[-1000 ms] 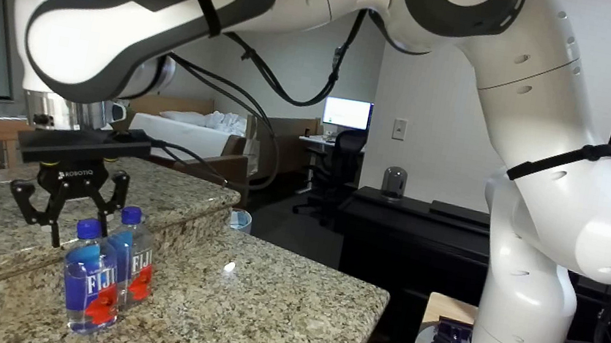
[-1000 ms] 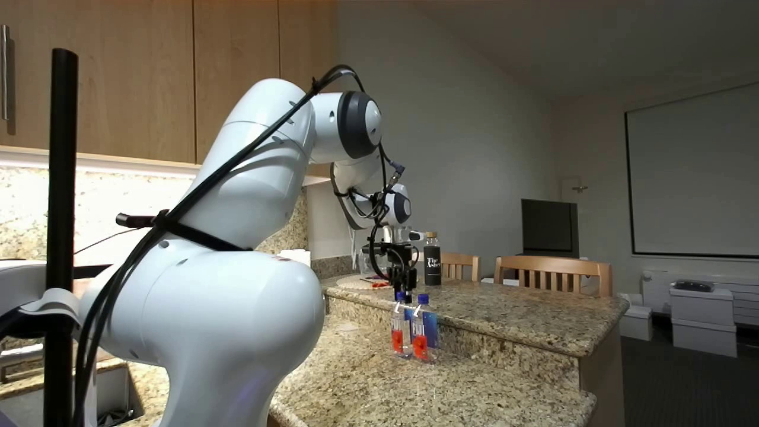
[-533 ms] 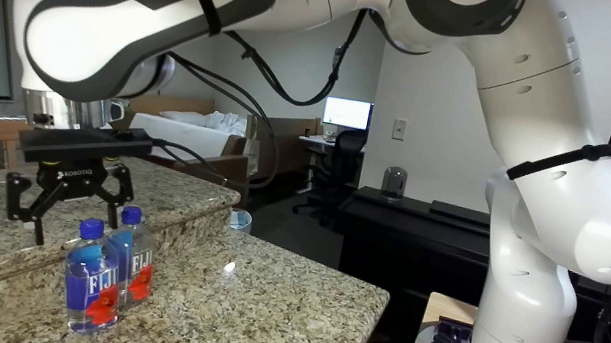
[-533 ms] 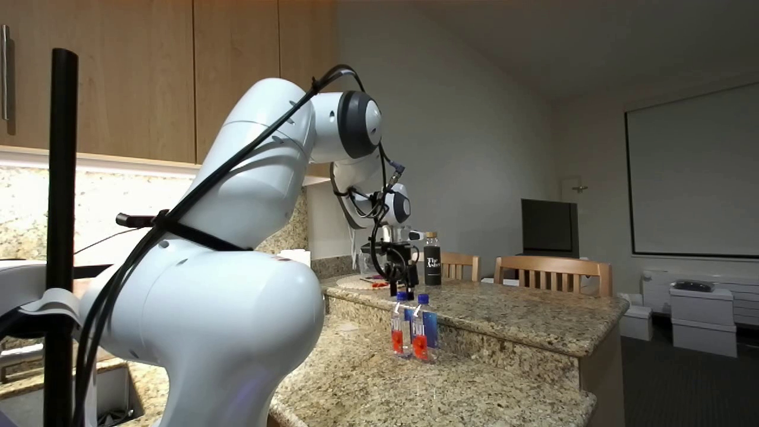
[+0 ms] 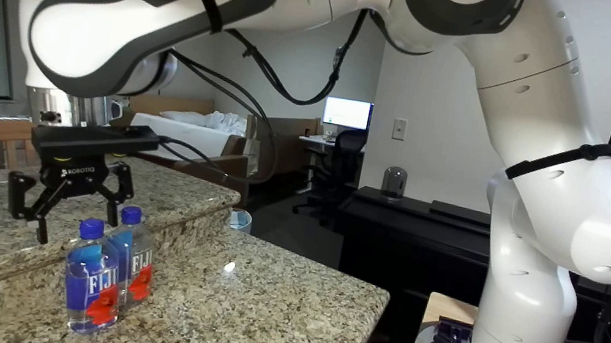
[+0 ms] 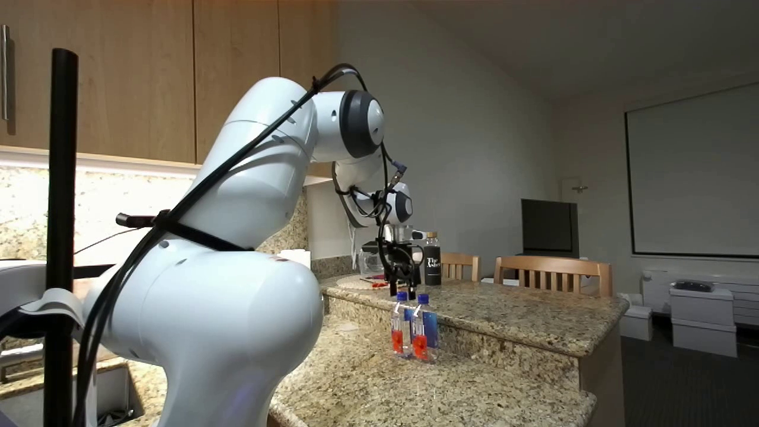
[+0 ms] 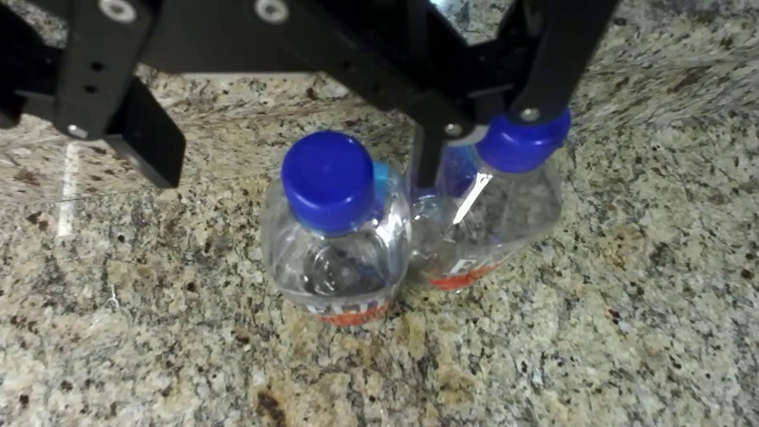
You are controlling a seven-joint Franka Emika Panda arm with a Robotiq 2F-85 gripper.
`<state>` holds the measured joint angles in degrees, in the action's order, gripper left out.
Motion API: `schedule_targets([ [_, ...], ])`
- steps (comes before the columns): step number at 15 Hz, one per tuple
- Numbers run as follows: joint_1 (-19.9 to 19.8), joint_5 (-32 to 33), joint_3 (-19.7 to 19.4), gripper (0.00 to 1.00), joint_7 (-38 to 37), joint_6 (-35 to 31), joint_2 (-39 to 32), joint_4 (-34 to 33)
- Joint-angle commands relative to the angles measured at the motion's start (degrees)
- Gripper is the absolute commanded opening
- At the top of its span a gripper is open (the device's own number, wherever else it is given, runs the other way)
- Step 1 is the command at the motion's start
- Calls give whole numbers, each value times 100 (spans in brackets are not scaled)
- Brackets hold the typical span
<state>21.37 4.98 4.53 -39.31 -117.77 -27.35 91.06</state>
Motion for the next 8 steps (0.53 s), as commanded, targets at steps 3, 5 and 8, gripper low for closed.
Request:
schedule_targets([
  [3,-116,-89,89,54,285,260,195,155],
  [5,-111,-85,89,41,270,325,189,145],
  [8,-100,-61,82,22,234,430,191,135],
])
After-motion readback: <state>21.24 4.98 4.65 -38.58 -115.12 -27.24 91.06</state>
